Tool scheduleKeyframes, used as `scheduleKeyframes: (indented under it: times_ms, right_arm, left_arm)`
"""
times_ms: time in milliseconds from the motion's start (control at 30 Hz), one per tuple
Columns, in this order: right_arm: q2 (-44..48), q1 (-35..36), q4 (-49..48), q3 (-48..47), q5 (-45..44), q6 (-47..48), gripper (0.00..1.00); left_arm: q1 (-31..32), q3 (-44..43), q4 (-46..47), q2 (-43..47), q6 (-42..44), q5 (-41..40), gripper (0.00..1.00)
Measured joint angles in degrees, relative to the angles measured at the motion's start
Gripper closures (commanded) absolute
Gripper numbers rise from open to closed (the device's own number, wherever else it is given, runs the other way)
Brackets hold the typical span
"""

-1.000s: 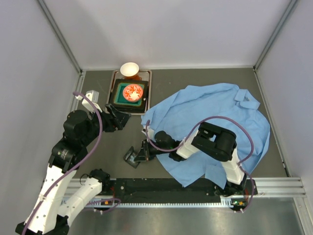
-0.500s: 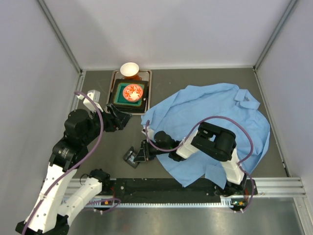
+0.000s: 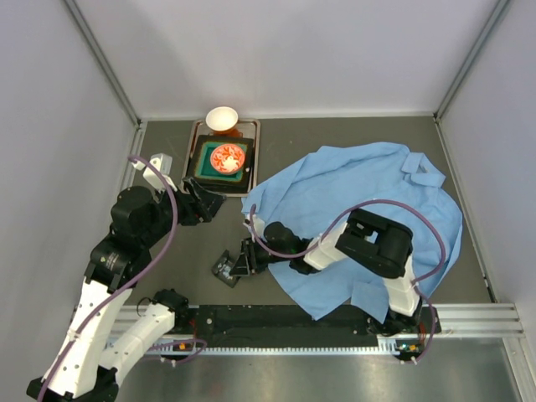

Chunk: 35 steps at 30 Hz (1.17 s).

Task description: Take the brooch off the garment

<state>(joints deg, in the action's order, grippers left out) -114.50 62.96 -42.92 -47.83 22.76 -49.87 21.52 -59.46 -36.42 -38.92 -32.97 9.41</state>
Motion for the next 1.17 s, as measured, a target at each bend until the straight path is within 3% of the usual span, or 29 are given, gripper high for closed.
scheduleKeyframes:
  times_ms: [367, 533, 767, 900, 967, 1000, 1167]
  right_arm:
    - [8.70, 0.22, 10.67, 0.28, -3.89, 4.57, 0.59]
    - [21.29, 0.26, 21.57, 2.08, -10.62, 9.86, 0.56]
    - [46.21, -0.50, 45.92, 4.61, -27.89, 15.19, 0.52]
    - [63.63, -1.73, 59.76, 8.57, -37.94, 14.49, 0.43]
    - [71.91, -1.77, 65.66, 10.29, -41.68, 13.84, 0.10]
    - [76.85, -1.88, 68.15, 10.88, -43.10, 13.66, 0.01]
    - [98.84, -1.99, 76.00, 11.82, -50.01, 13.70, 0.01]
  left_arm:
    - [0.00, 0.00, -0.11, 0.02, 0.07, -0.57, 0.25]
    - [0.00, 0.00, -0.20, 0.02, 0.02, -1.44, 0.25]
    - [0.00, 1.07, 0.22, 0.28, -0.87, -2.38, 0.25]
    - [0.00, 2.80, 0.52, 0.83, -1.88, -3.28, 0.25]
    - [0.00, 3.56, 0.90, 1.07, -2.58, -3.67, 0.25]
    - [0.00, 3.89, 1.05, 1.20, -2.93, -3.91, 0.26]
    - [0.00, 5.07, 2.36, 1.42, -4.00, -4.61, 0.26]
